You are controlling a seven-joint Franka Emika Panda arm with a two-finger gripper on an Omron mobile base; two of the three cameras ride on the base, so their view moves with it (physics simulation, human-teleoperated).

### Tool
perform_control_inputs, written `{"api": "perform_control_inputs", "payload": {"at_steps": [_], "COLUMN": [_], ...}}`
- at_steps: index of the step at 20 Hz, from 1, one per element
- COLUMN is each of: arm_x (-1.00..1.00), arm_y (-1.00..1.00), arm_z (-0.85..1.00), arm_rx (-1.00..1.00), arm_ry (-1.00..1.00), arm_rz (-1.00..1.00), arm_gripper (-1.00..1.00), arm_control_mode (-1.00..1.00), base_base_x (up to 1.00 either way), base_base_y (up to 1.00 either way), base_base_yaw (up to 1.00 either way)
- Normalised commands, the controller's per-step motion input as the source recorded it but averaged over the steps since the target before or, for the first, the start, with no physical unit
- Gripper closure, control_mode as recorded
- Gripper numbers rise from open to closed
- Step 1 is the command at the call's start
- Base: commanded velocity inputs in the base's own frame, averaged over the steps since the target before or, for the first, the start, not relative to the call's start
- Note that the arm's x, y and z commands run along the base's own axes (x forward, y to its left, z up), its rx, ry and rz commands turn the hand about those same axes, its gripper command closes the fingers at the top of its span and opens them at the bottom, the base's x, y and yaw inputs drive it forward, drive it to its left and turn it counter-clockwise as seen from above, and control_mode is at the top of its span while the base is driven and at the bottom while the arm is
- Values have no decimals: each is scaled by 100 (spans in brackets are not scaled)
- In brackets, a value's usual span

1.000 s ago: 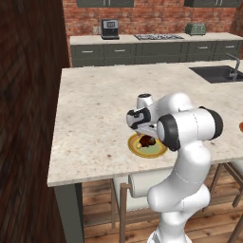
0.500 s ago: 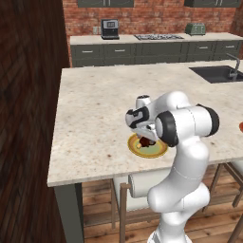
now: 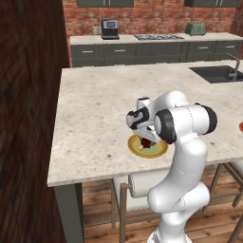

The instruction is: Transport the steak and lemon wedge to the fridge. Place the steak on the rack containing meat and place the lemon wedge on the rack containing the vegetable, ensuring meats and vegetables are on different racks.

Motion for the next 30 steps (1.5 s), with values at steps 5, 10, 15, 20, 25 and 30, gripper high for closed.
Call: {"api": "perform_control_inputs", "payload": {"at_steps": [5,10,15,20,25,30], "arm_x": [-34,-46,-94,-88,-83,-100], "arm_y": [-21,-2,-11,-3,0,-9], "arm_z": [-76,-98,-54,63,90,99], "arm_rx": [1,0,0,6,8,0], "arm_ry": [21,15,-5,-45,-29,-23], "arm_rz": [-4,0,0,0,0,16], "arm_gripper": [-100,100,100,100,100,100], "arm_control_mode": [-100,-100,-100,-100,-100,-100], "base_base_x": [0,0,0,0,0,0], "base_base_y": [0,0,0,0,0,0], "base_base_yaw": [0,0,0,0,0,0]}}
